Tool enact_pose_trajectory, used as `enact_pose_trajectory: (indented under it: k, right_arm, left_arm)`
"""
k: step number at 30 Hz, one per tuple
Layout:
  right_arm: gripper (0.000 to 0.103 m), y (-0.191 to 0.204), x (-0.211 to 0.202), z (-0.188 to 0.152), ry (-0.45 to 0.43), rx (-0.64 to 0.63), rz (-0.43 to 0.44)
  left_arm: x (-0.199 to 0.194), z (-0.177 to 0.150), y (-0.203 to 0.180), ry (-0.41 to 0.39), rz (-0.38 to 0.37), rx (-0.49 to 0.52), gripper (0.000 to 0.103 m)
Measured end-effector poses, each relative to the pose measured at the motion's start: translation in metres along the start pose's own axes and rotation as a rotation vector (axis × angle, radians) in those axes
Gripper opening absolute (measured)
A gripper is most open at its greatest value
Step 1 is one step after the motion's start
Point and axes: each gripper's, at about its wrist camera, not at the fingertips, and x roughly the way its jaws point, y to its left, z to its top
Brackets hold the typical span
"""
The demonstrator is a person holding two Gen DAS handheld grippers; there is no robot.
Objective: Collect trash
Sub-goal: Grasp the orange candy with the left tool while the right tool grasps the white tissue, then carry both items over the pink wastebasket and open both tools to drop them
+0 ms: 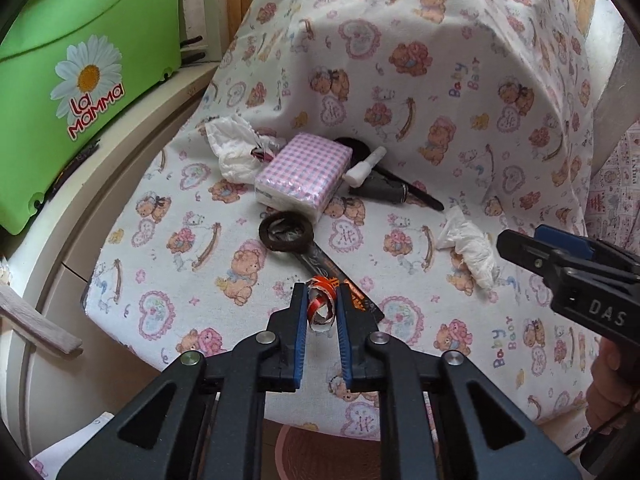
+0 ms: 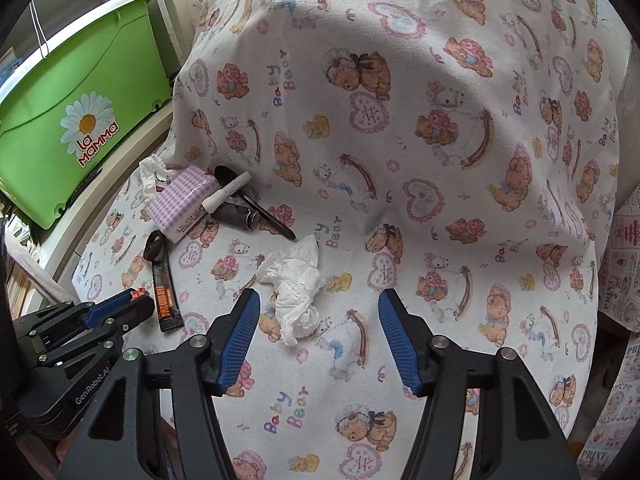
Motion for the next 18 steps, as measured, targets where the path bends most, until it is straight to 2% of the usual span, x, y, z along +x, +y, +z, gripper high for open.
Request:
enact_pose_trajectory:
  k: [3,7,9,12,14,18]
  right_arm:
    - [0.064,-0.001,0.002,0.006,0.005,0.017,0.022]
    - [0.064,-0.002,0.016,0.014,0.062,0.070,0.095]
    - [0.064,-0.004,0.027,0.016,0.094,0.118,0.126]
    - [0.063,-0.006,0.040,0.017,0.125,0.173,0.144]
    - [0.043,-0.004,0.044,0.018,0.126,0.170,0.128]
    - [0.026,0.000,0.050,0.018,0.140,0.137,0.082]
  left_arm:
    - [-0.014,0.005,0.008,-0.026,-0.032,-0.030,0.013]
    - [-0.014,0.012,0.032,0.006,-0.043,-0.107,0.013]
    - [-0.011,0.013,0.043,0.021,-0.011,-0.134,0.013]
    - [-0.017,0.011,0.047,-0.017,0.087,-0.094,0.013]
    - [-0.023,0.011,0.049,-0.031,0.079,-0.083,0.013]
    - [-0.029,0.008,0.052,-0.033,0.059,-0.088,0.013]
